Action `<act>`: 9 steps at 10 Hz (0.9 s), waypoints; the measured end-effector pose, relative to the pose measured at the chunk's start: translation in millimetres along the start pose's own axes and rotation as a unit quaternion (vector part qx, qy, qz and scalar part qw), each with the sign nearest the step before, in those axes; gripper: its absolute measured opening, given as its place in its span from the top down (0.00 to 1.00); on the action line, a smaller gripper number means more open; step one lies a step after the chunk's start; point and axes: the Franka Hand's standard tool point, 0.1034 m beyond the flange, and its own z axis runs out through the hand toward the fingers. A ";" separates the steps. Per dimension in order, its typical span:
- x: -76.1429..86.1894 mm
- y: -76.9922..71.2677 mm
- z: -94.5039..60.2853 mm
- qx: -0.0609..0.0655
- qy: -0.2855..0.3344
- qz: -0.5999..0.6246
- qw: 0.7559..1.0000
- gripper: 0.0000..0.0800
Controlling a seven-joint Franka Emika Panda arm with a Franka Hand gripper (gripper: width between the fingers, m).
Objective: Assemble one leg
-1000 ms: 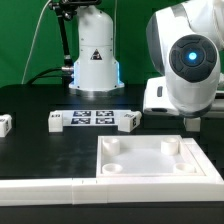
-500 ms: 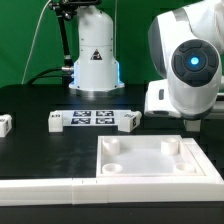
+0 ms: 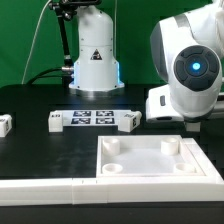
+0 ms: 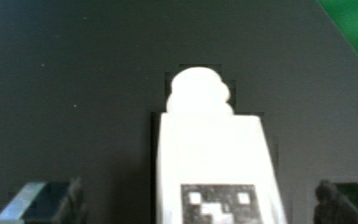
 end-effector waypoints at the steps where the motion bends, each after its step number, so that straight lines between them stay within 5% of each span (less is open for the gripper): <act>1: -0.8 -1.0 2.1 -0.003 0.000 0.020 1.000 0.23; 2: -1.6 -2.8 3.6 -0.005 -0.001 0.032 0.999 0.41; 3: -1.5 -2.6 3.5 -0.005 -0.001 0.031 1.000 0.41; 4: -1.5 -2.3 3.3 -0.005 -0.001 0.031 0.999 0.58; 5: -1.4 -2.2 3.3 -0.004 -0.001 0.032 0.999 0.64; 9: -1.3 -1.9 3.0 -0.004 -0.001 0.032 0.999 0.64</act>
Offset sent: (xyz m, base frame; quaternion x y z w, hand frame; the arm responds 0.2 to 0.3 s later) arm 0.0000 0.0000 0.0000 0.0000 0.0000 0.0000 1.0000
